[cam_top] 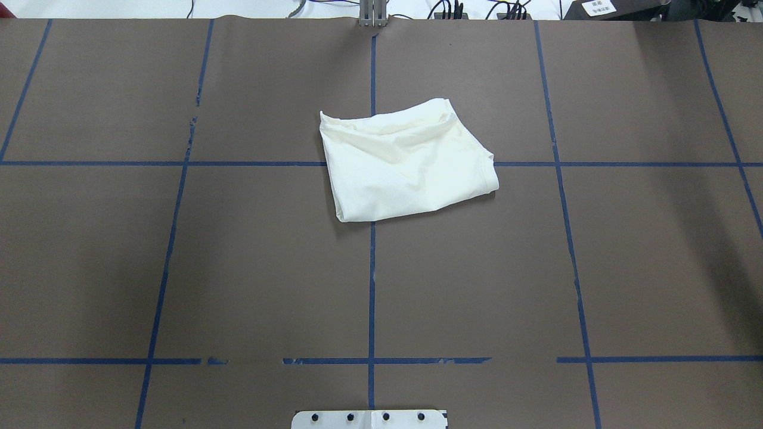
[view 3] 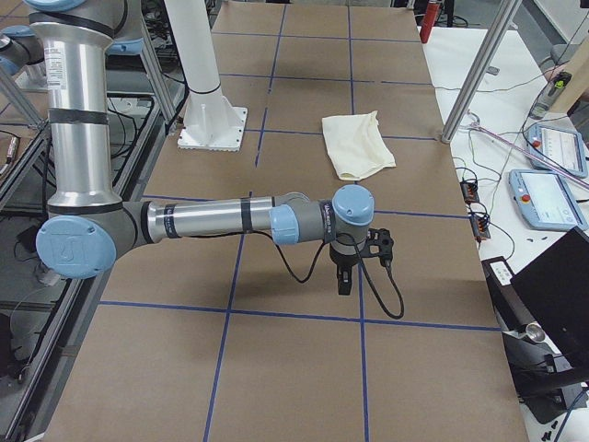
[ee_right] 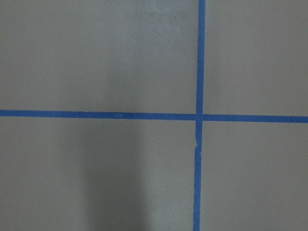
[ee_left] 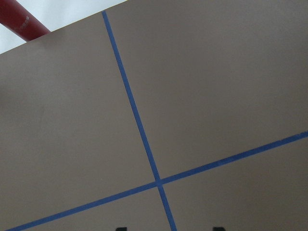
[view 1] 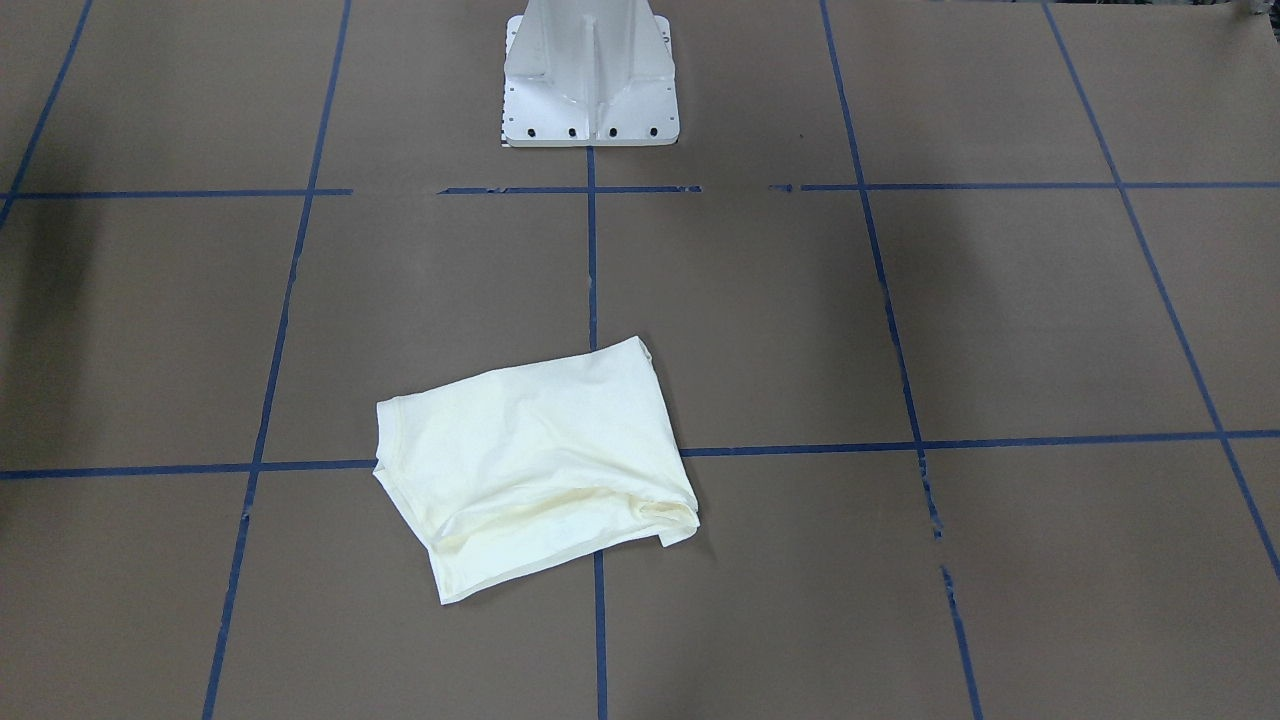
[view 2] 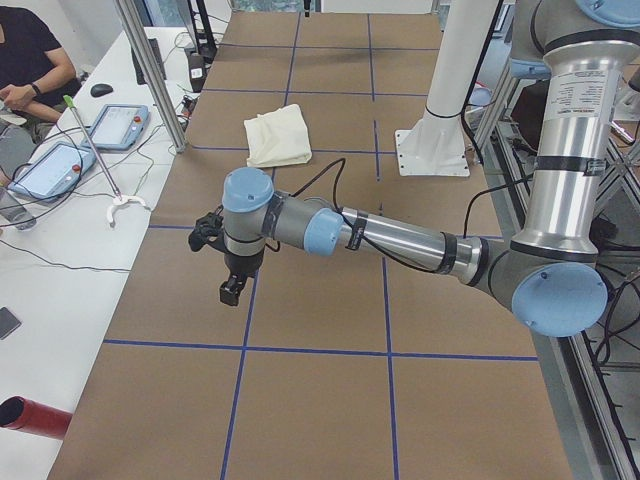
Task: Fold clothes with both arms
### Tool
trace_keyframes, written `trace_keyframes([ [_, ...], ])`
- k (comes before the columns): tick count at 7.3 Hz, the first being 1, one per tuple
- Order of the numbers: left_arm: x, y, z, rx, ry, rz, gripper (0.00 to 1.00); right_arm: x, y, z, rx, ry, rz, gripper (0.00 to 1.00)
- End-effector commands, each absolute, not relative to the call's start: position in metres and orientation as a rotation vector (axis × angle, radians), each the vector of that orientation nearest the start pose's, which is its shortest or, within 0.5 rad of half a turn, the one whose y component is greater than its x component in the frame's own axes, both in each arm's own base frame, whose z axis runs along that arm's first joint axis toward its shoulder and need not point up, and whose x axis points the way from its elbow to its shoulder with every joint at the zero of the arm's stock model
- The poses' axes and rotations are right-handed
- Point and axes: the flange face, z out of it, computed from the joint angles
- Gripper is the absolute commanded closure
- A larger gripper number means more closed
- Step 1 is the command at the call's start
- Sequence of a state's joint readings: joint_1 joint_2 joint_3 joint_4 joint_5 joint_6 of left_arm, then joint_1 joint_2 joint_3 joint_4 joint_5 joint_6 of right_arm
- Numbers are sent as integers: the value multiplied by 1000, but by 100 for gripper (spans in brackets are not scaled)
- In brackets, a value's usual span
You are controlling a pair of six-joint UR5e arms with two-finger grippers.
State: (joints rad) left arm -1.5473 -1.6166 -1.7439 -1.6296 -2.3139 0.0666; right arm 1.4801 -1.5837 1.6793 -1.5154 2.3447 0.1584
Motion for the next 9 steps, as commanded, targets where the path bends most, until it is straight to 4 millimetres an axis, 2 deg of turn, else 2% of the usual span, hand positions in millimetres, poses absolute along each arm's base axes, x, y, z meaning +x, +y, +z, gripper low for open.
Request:
trace_keyframes([
  [1, -50, -480, 602, 129, 791, 52, 0, 25, -489, 607, 50, -797, -1, 0],
  [2, -49, -482, 641, 161, 792, 68, 0, 24, -491, 605, 53, -794, -3, 0],
  [3, -49, -478, 663, 220, 798, 91, 0, 9, -496, 598, 60, -791, -38, 0],
  [4, -50, -478, 660, 243, 799, 99, 0, 8, -497, 598, 59, -788, -34, 0],
  [5, -50, -483, 647, 263, 798, 106, 0, 8, -495, 601, 53, -785, -28, 0],
  [7, -49, -483, 612, 230, 798, 93, 0, 10, -496, 606, 52, -764, -23, 0],
  [9, -48, -482, 618, 177, 798, 76, 0, 10, -492, 614, 34, -767, -16, 0],
])
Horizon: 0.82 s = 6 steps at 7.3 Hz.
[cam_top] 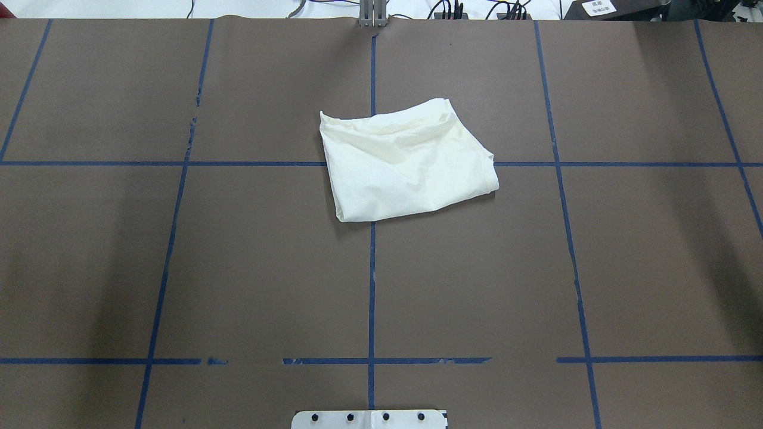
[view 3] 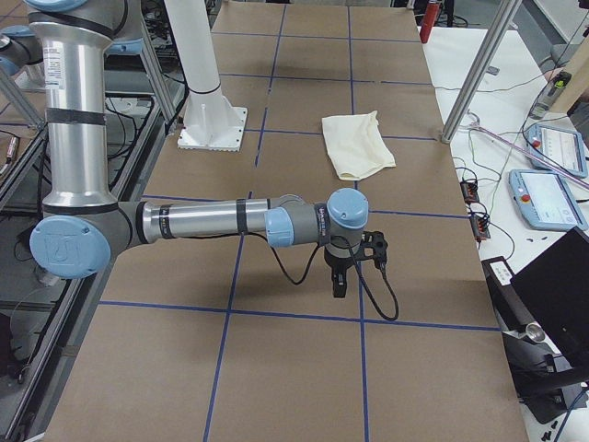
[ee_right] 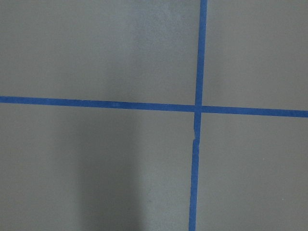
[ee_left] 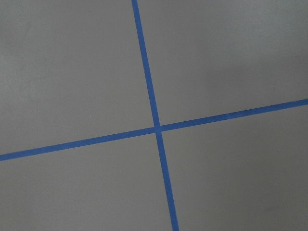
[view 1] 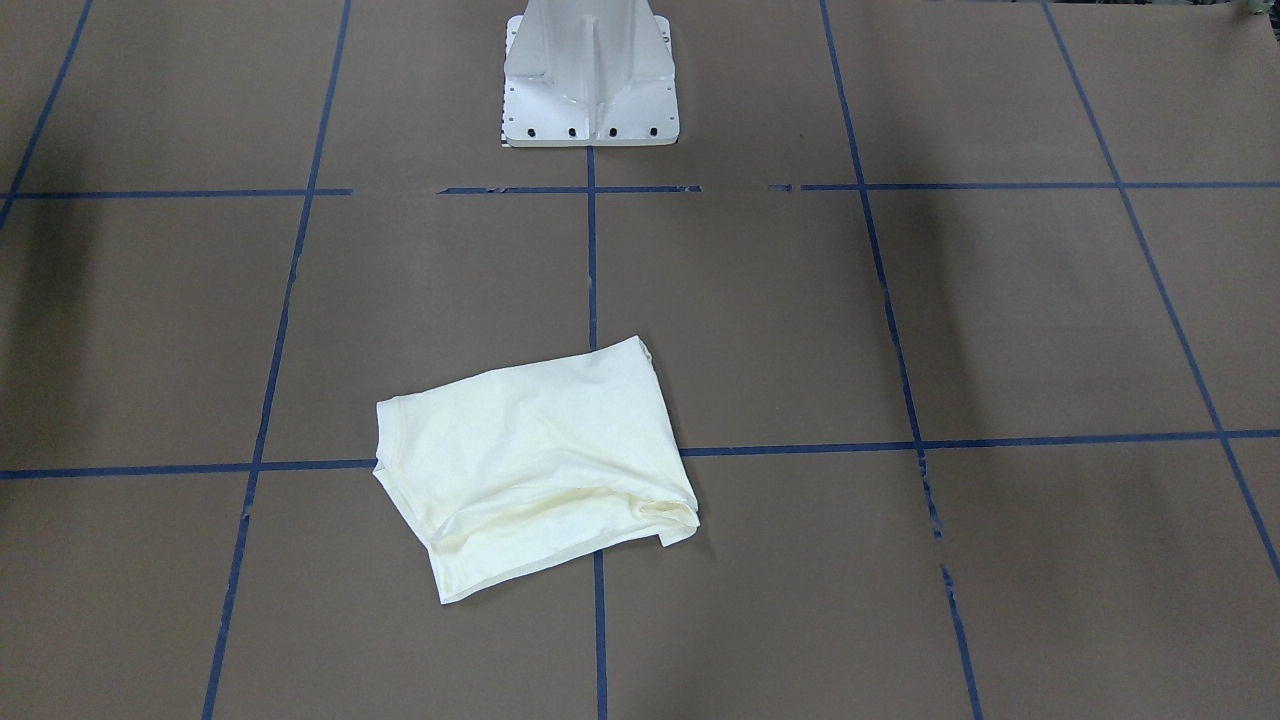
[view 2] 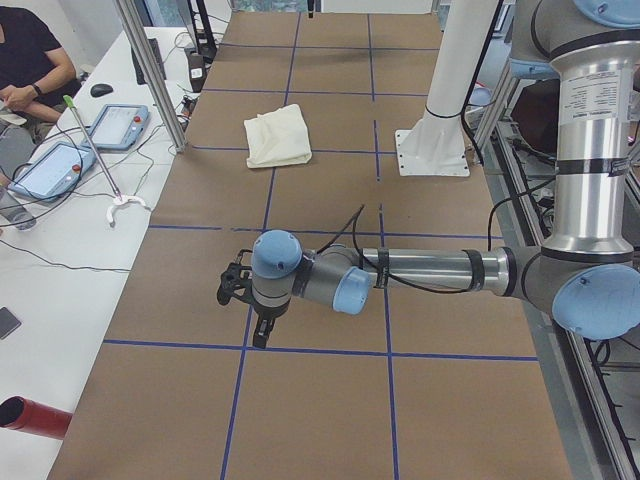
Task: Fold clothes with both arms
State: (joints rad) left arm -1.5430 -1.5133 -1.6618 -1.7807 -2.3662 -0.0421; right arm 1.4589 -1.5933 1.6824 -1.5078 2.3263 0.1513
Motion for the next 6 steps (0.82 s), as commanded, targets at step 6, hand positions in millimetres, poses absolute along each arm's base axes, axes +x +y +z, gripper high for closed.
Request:
trace_keyframes([
  [6, -49, -478, 612, 203, 783, 86, 0, 12, -474, 635, -9, -767, 4, 0],
])
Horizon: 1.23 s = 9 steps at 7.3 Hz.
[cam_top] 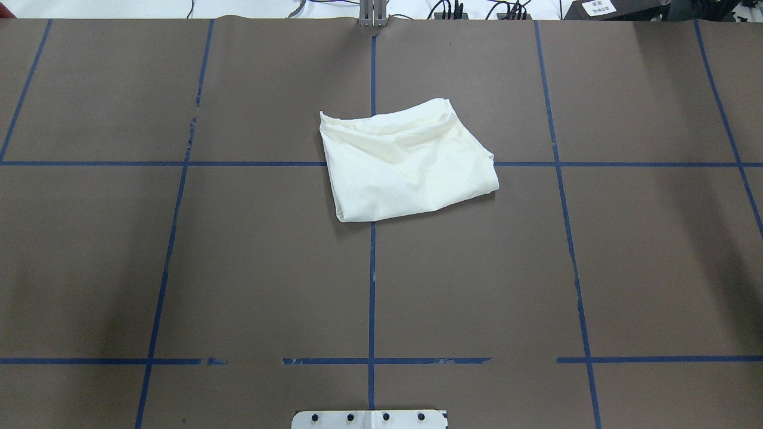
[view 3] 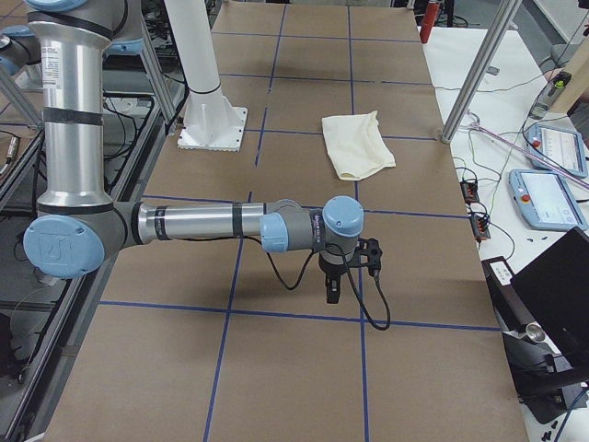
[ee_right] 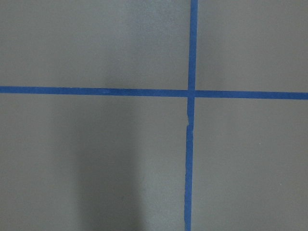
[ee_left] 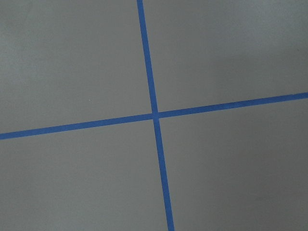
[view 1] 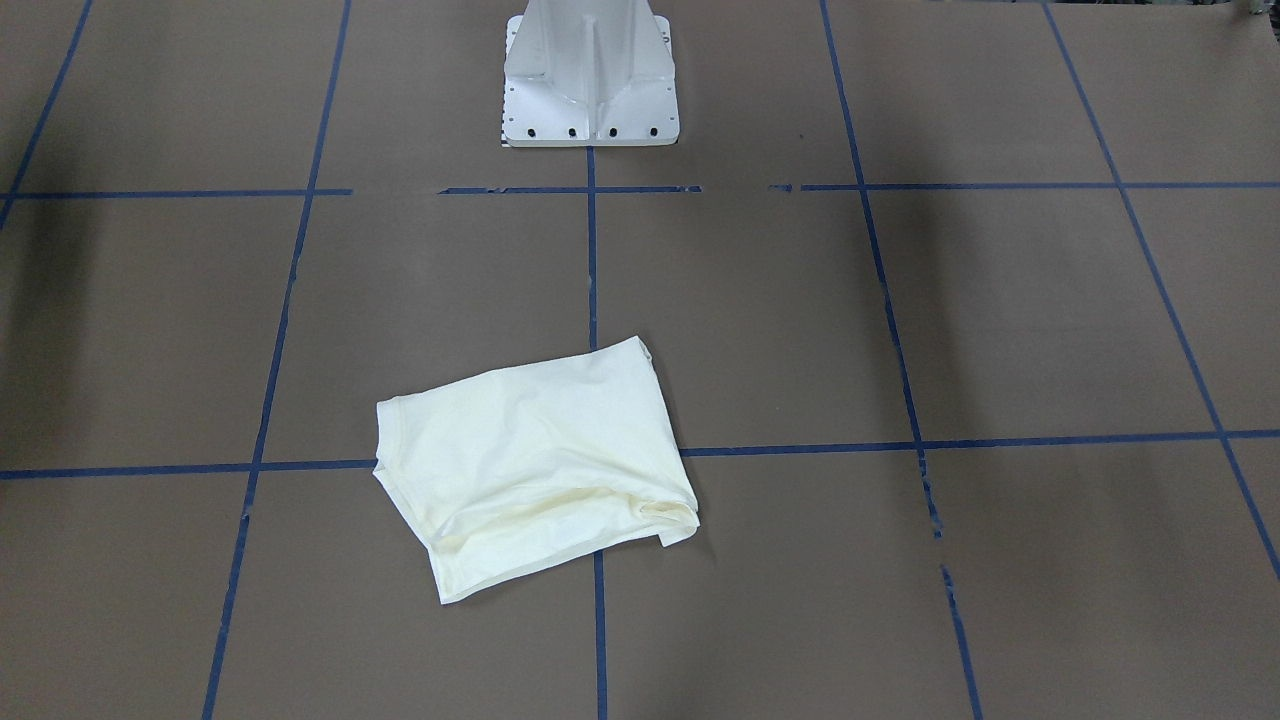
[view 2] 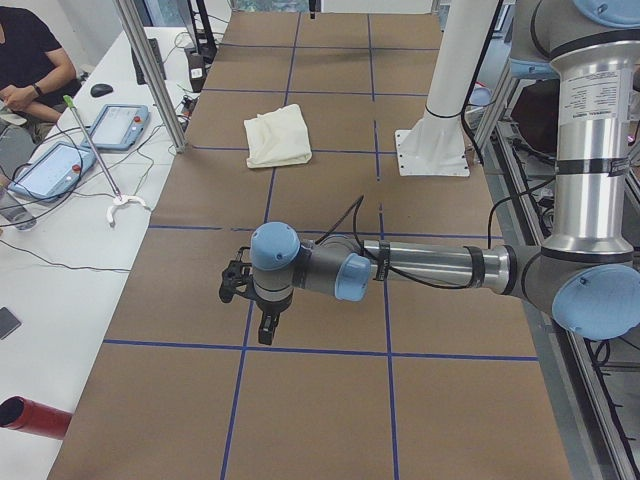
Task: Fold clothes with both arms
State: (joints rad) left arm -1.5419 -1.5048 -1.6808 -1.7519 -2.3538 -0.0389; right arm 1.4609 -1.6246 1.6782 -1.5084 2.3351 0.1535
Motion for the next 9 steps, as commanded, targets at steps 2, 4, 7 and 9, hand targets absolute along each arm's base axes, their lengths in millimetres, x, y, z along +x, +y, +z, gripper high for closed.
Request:
trace_keyframes([
  [2, -55, -473, 620, 221, 704, 80, 0, 12, -474, 634, -9, -770, 5, 0],
  [4, -60, -442, 654, 155, 648, 53, 0, 12, -475, 633, -6, -771, 5, 0],
  [7, -57, -425, 651, 115, 692, 42, 0, 12, -474, 637, -17, -774, 9, 0],
  [9, -49, -426, 647, 103, 758, 51, 0, 12, -473, 638, -18, -774, 8, 0],
])
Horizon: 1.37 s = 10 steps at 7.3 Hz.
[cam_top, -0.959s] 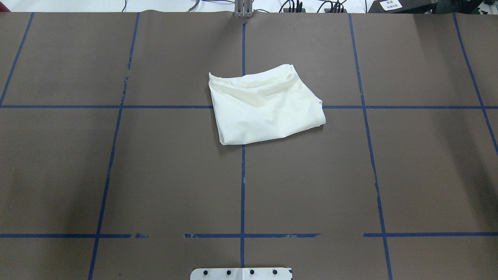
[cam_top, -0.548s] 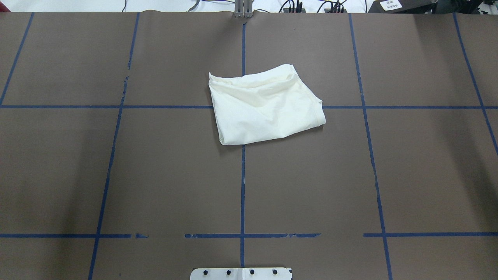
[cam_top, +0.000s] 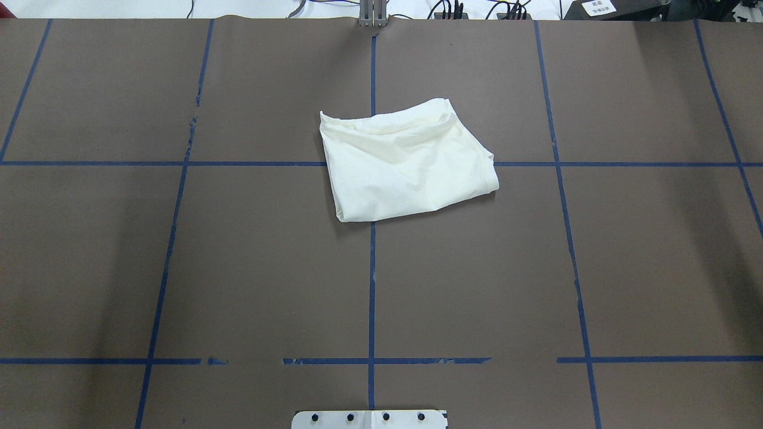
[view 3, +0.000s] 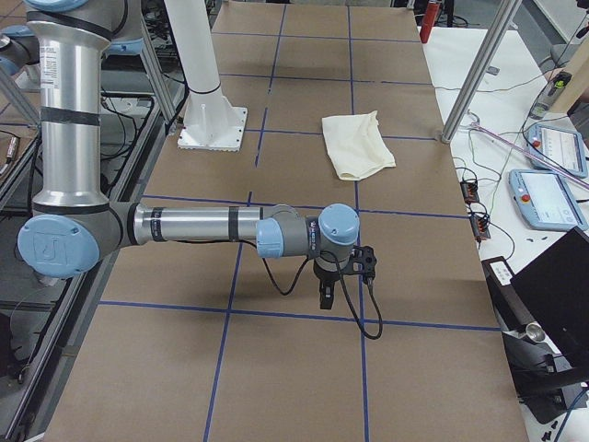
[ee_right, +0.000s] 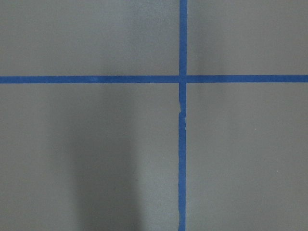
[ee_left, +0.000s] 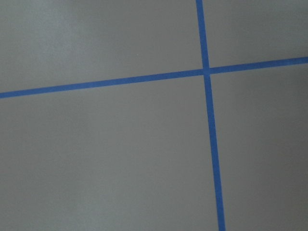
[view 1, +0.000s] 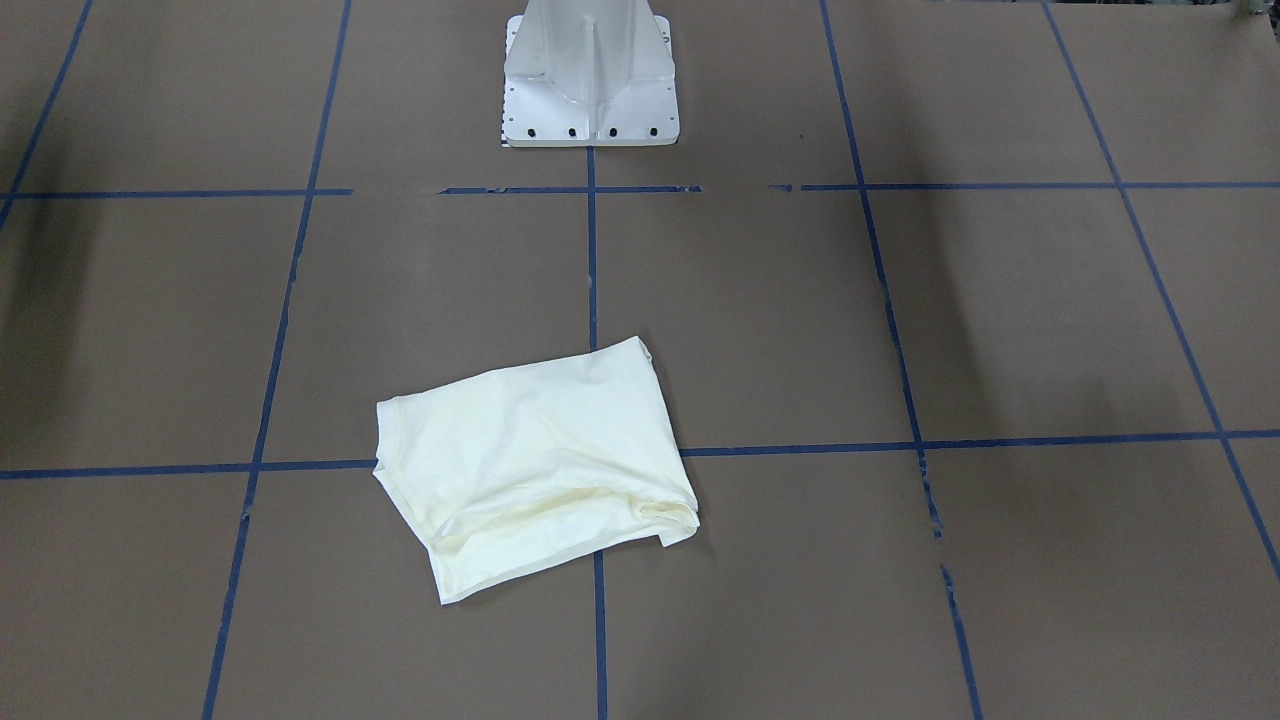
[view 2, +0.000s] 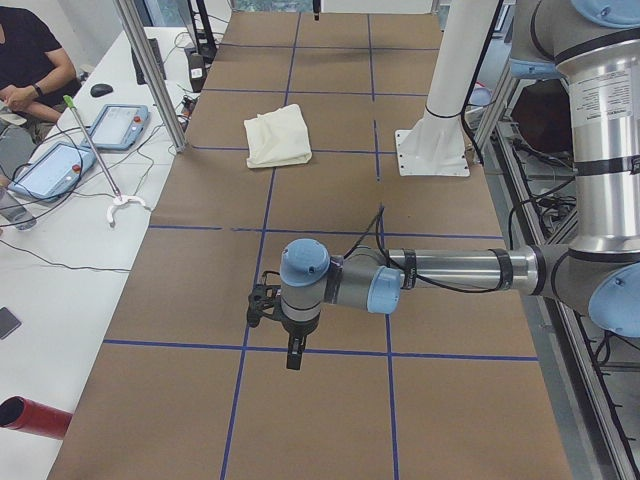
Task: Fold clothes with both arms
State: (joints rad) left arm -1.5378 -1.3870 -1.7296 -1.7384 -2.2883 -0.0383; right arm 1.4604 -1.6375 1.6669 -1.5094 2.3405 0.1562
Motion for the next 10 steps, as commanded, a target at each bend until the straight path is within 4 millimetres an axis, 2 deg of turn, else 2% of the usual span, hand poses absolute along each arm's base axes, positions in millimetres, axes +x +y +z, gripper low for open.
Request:
trace_keyframes([
  [1, -48, -430, 642, 114, 764, 57, 0, 12, -473, 635, -13, -779, 5, 0],
  [3, -47, -431, 633, 126, 765, 65, 0, 11, -473, 637, -18, -780, 9, 0],
  [4, -47, -429, 636, 119, 765, 62, 0, 11, -474, 633, -11, -784, 4, 0],
  [9, -47, -424, 639, 84, 764, 49, 0, 10, -466, 639, -32, -811, 7, 0],
  [10, -47, -422, 625, 70, 764, 43, 0, 10, -466, 639, -30, -811, 6, 0],
])
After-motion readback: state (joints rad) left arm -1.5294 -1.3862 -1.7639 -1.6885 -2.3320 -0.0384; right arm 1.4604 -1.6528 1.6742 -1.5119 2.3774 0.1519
